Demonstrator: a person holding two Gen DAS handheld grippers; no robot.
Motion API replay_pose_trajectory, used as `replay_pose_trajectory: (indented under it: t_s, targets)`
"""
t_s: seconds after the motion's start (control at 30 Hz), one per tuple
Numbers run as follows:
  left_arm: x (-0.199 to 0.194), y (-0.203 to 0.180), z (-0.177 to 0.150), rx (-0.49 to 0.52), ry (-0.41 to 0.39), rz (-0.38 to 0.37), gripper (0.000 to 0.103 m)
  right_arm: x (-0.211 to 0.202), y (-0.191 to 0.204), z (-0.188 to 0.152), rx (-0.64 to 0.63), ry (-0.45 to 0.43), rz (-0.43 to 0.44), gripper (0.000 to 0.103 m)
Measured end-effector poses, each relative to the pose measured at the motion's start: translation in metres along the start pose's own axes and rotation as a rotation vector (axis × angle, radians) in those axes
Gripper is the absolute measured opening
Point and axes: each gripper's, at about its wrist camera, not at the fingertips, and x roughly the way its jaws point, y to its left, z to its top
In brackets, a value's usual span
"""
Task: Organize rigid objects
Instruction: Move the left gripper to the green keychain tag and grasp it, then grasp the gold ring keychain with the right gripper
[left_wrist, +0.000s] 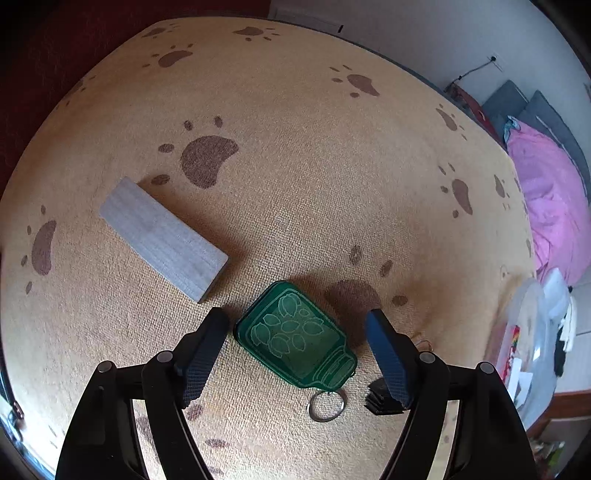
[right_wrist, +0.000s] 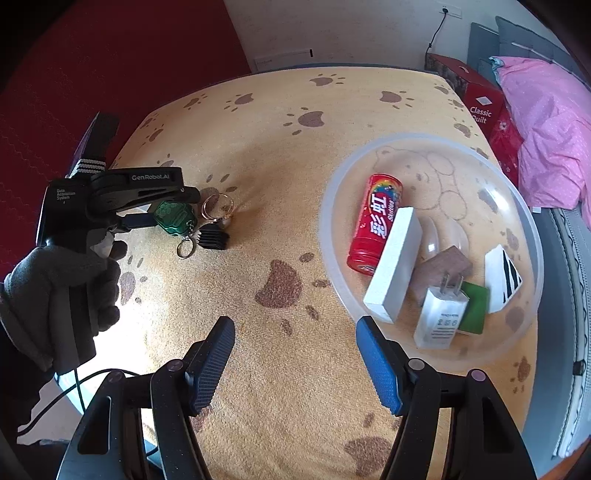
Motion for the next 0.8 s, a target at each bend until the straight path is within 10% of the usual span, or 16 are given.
replay_pose_trajectory:
  t_s: [0.23, 0.8]
  targets:
    - [-0.003, 0.001, -0.005, 0.068, -0.004, 0.041, 0.061, 0.006, 0.009, 0.004, -0.007, 0.007, 0.014, 0.072]
    - [-0.042, 0.051, -0.036, 0.083, -0.017, 0.063, 0.061, 0.035, 0.049, 0.038, -0.065, -0.001, 0.071, 0.072]
